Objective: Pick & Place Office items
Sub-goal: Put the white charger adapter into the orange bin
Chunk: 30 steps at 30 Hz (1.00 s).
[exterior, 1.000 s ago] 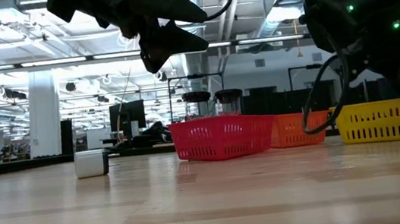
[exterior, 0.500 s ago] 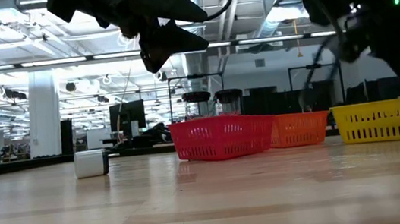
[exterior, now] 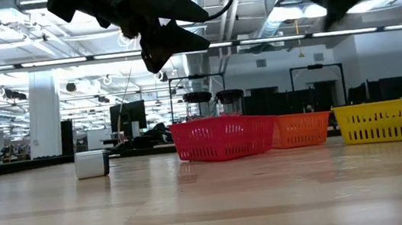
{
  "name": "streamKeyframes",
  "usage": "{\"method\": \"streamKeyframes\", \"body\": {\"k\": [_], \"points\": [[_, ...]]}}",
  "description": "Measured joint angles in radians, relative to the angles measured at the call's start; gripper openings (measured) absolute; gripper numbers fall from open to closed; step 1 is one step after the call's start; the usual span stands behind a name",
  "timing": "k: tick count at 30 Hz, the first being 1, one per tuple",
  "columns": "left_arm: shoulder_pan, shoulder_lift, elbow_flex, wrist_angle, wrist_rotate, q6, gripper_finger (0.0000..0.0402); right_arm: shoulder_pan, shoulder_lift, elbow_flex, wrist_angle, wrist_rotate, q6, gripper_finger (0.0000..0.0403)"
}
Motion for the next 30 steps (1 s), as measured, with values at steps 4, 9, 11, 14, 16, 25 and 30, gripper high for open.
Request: {"method": "streamKeyframes", "body": {"k": [4, 9, 11, 14, 16, 25, 30], "points": [[0.000, 0.000, 0.000, 0.000, 0.000, 0.000, 0.0182, -0.004, -0.124, -0.156, 0.420, -0.037, -0.186, 0.0141], [0.000, 0.000, 0.000, 0.000, 0.000, 0.000, 0.0182, -0.045, -0.180, -0.333, 0.756, -0.211, -0.278, 0.0137], [0.000, 0.000, 0.000, -0.001, 0.000, 0.000, 0.0182, -0.066, -0.175, -0.384, 0.824, -0.294, -0.278, 0.0137], [0.000, 0.000, 0.000, -0.001, 0.000, 0.000, 0.0182, -0.093, -0.142, -0.449, 0.910, -0.381, -0.270, 0.0138], [0.000, 0.000, 0.000, -0.002, 0.000, 0.000, 0.0182, -0.106, -0.107, -0.477, 0.959, -0.402, -0.214, 0.0139], [-0.001, -0.093, 0.000, -0.167, -0.101, 0.000, 0.0182, -0.127, 0.105, -0.492, 1.326, -0.408, -0.125, 0.0133], [-0.027, -0.152, 0.000, -0.324, -0.187, -0.026, 0.0182, -0.127, 0.251, -0.491, 1.578, -0.448, -0.145, 0.0136]]}}
